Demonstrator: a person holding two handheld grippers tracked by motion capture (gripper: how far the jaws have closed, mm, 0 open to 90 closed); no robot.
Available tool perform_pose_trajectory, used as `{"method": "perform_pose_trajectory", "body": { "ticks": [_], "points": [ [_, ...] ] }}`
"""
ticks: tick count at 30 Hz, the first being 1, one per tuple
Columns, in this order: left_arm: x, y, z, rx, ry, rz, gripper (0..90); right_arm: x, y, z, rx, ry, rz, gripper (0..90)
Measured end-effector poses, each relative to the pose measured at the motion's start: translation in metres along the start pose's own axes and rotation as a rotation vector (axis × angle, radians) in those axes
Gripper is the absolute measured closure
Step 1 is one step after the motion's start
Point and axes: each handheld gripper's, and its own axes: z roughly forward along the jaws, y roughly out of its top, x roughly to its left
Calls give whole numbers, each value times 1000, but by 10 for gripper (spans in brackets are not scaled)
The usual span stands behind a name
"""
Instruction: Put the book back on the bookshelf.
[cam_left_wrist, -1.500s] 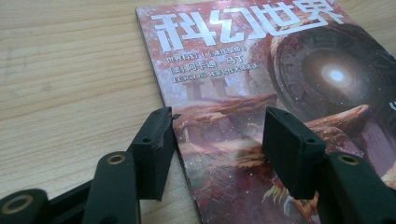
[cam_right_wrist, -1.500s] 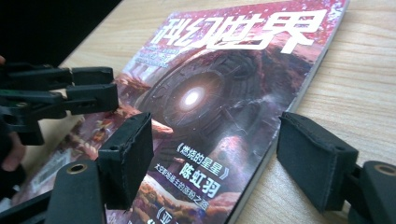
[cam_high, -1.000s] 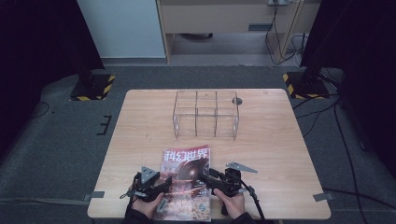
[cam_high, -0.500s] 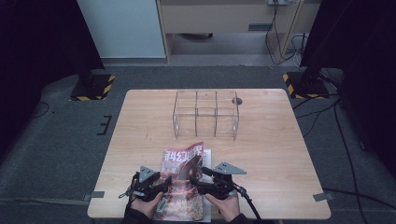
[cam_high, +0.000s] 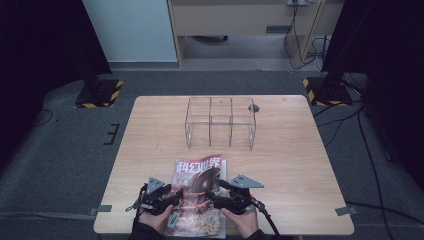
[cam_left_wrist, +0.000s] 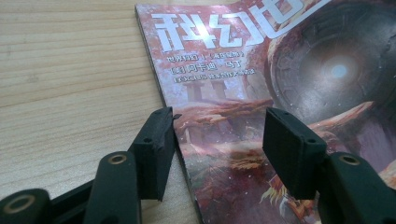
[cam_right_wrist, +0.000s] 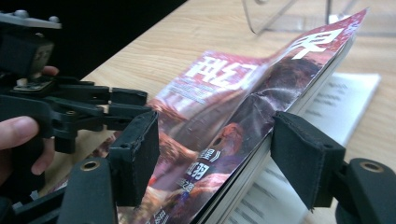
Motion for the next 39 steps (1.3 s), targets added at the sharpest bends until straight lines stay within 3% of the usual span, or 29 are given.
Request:
{"method": "perform_pose_trajectory", "body": {
  "ticks": [8, 12, 14, 18, 20, 21, 23, 25, 27, 32, 35, 38, 39],
  "points": [
    [-1, 0, 0, 2, 12, 30, 449, -20, -15, 1, 106, -43, 83, 314],
    [-1, 0, 0, 4, 19, 50, 445, -16, -16, -1, 129, -40, 61, 281],
    [-3, 0, 0, 14, 42, 78, 437, -15, -17, -1, 143, -58, 54, 278],
    [-2, -3, -2, 8, 55, 73, 411, -11, -17, 1, 149, -59, 69, 274],
    [-6, -4, -3, 11, 38, 79, 444, -11, -17, 1, 137, -61, 93, 268],
    [-8, -4, -3, 12, 53, 86, 428, -12, -17, 1, 132, -50, 117, 267],
    [-8, -5, -3, 9, 55, 65, 427, -15, -18, 0, 111, -25, 204, 263],
    [-5, -5, -4, -6, 32, 16, 432, -18, -18, -1, 97, -10, 243, 263],
    [-3, -5, -4, -10, 25, -3, 435, -19, -19, -2, 81, 6, 272, 263],
    [-5, -5, -4, -7, 45, 9, 434, -17, -19, -5, 25, 23, 256, 266],
    [-5, -5, -4, -8, 42, 4, 435, -13, -13, -9, -49, 95, 275, 339],
    [-5, -5, -4, -9, 40, 2, 435, -7, -9, -7, -73, 113, 242, 346],
    [-4, -5, -4, -8, 37, 2, 435, -1, -8, -3, -52, 100, 191, 343]
  ]
}}
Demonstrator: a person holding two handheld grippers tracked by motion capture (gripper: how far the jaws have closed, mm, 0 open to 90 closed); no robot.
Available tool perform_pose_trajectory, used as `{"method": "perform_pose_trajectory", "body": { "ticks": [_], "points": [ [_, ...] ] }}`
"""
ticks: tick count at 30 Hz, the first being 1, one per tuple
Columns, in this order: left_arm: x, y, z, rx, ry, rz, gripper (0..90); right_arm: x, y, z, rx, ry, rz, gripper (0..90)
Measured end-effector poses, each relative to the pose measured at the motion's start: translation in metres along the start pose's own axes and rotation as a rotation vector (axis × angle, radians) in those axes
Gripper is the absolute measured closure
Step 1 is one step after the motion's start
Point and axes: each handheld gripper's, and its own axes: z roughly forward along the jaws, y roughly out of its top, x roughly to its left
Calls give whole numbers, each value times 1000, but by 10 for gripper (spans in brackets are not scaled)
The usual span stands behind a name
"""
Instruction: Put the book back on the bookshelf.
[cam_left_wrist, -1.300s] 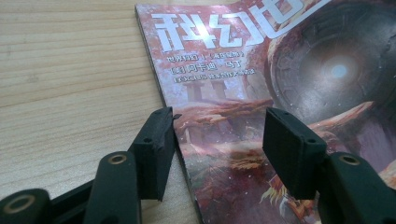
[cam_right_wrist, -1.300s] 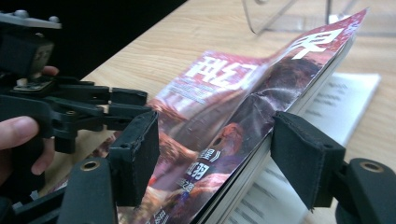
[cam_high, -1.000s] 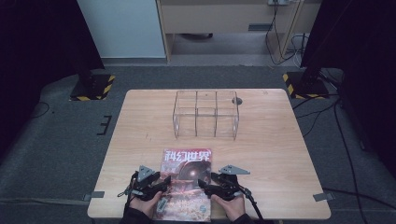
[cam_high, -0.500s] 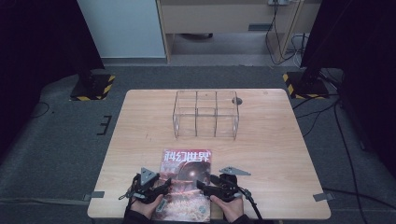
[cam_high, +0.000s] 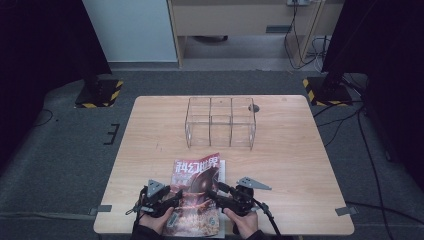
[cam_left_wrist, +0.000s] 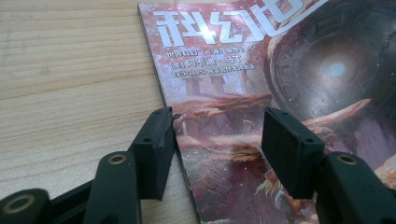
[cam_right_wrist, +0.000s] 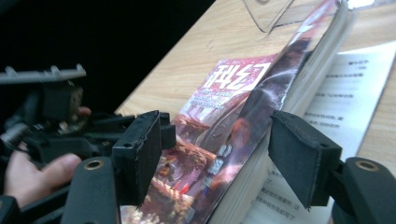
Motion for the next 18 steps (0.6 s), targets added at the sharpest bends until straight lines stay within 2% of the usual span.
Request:
{"method": "perform_pose_trajectory", "body": {
  "ticks": [1, 2, 4, 7, 11, 15, 16, 18],
  "points": [
    [0, 0, 0, 0, -2, -1, 436, 0, -1, 2, 25, 16, 21, 339],
    [0, 0, 0, 0, -2, 1, 436, 0, -3, 4, 28, 23, 29, 340],
    [1, 0, 0, -1, -5, -1, 437, 0, -6, 5, 42, -11, 10, 340],
    [1, 0, 0, 0, -2, 1, 438, -2, -7, 7, 97, -51, 15, 331],
    [1, 0, 0, -2, -8, 0, 440, -1, -7, 7, 109, -62, -12, 331],
    [1, 0, 0, -1, -6, 6, 442, -3, -11, 7, 179, -88, 4, 330],
    [1, 0, 0, 1, -6, 8, 439, -4, -13, 7, 180, -90, 4, 335],
    [1, 0, 0, -1, -9, 6, 438, -6, -12, 6, 179, -73, 36, 330]
  ]
}}
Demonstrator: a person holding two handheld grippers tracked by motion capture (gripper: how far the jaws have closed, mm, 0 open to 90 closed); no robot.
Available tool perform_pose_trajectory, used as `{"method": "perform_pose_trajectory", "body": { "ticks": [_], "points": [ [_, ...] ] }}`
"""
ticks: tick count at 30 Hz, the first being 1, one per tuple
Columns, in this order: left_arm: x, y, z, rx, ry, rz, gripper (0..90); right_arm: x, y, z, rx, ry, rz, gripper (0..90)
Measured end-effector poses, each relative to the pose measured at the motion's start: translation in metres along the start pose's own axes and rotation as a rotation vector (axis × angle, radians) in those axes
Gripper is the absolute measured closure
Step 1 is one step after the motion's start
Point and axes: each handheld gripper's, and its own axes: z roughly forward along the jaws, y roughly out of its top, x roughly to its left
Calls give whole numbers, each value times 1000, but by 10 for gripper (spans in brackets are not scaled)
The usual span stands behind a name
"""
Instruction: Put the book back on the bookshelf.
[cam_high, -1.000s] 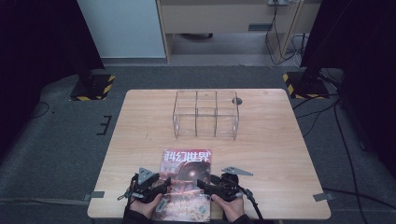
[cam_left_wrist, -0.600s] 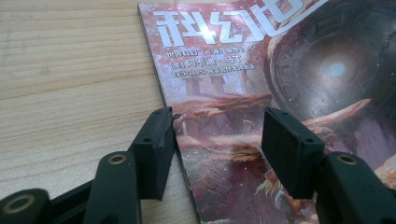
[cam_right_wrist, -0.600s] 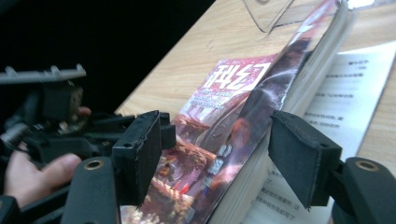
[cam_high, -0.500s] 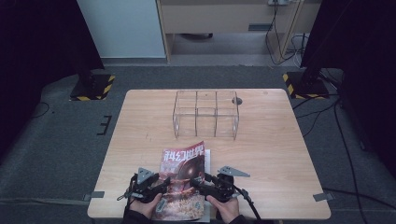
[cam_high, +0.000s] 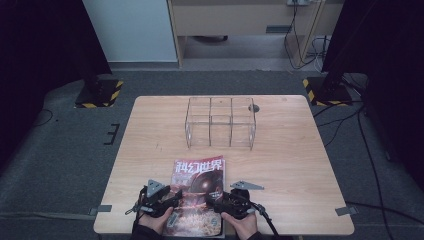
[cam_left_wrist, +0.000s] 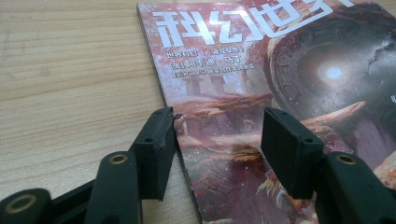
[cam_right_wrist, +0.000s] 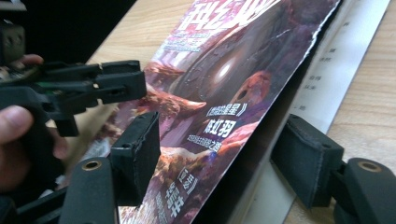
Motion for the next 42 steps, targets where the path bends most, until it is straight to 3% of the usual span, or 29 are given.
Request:
{"method": "perform_pose_trajectory", "body": {
  "ticks": [8, 13, 19, 21, 25, 32, 42],
  "points": [
    [2, 1, 1, -1, -10, -5, 437, -4, 12, 12, 45, 56, 1, 348],
    [3, 2, 1, -3, -3, -7, 429, -4, 18, 17, 66, 51, -25, 366],
    [5, 3, 2, -3, -18, -6, 411, -4, 22, 18, 95, 1, -82, 555],
    [5, 3, 3, 0, -22, -2, 402, -5, 23, 17, 101, -23, -77, 635],
    [7, 4, 3, 5, -36, -7, 401, -7, 23, 17, 110, -16, -69, 704],
    [14, 7, 2, 19, -51, -26, 385, -4, 25, 13, 83, 14, -78, 787],
    [19, 9, -1, 7, -96, -53, 343, 5, 30, 2, 35, 45, -178, 853]
  ]
}}
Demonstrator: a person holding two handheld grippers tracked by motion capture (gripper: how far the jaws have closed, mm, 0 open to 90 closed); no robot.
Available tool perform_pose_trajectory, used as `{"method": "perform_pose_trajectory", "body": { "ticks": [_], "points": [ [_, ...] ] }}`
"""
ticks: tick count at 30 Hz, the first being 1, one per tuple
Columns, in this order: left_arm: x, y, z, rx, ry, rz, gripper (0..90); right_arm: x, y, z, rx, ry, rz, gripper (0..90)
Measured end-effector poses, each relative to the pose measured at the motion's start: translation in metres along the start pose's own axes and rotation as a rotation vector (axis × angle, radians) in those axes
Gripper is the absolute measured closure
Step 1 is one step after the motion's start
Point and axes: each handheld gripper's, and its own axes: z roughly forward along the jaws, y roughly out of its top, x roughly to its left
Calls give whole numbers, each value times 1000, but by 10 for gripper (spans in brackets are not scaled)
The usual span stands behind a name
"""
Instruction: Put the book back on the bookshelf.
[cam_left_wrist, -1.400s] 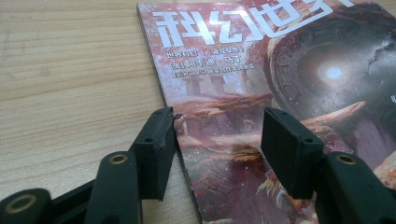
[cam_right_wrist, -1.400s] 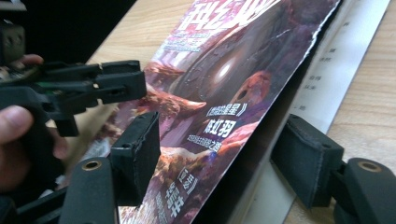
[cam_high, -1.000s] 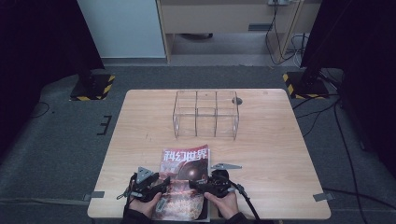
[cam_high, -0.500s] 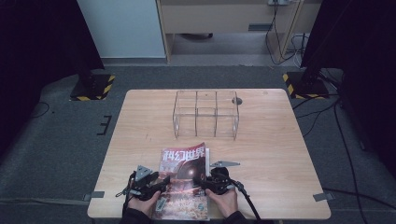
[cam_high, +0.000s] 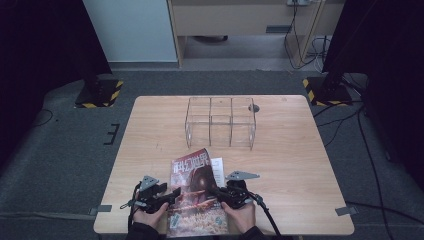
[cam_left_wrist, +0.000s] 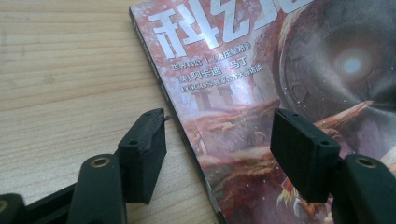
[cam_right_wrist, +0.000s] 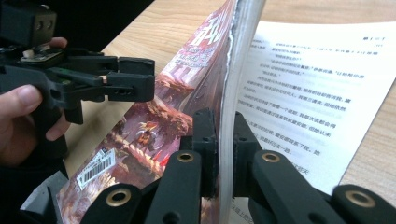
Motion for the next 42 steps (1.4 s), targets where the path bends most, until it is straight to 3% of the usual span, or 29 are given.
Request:
{"method": "perform_pose_trajectory", "body": {
  "ticks": [12, 19, 28, 32, 36, 42],
  "points": [
    [-1, 4, -2, -25, -88, -4, 302, 9, 3, -19, -74, 68, -100, 856],
    [0, 8, 5, 5, -128, 14, 278, 10, 3, -20, -69, 82, -112, 855],
    [6, 11, 14, 36, -182, -13, 245, 8, 2, -19, -55, 96, -119, 855],
    [6, 12, 12, 27, -181, -41, 290, 6, 2, -19, -54, 104, -110, 856],
    [4, 13, 11, 26, -175, -26, 295, 4, 1, -20, -62, 119, -103, 856],
    [6, 14, 13, 14, -226, -10, 262, 8, 3, -25, -79, 133, -130, 856]
  ]
}}
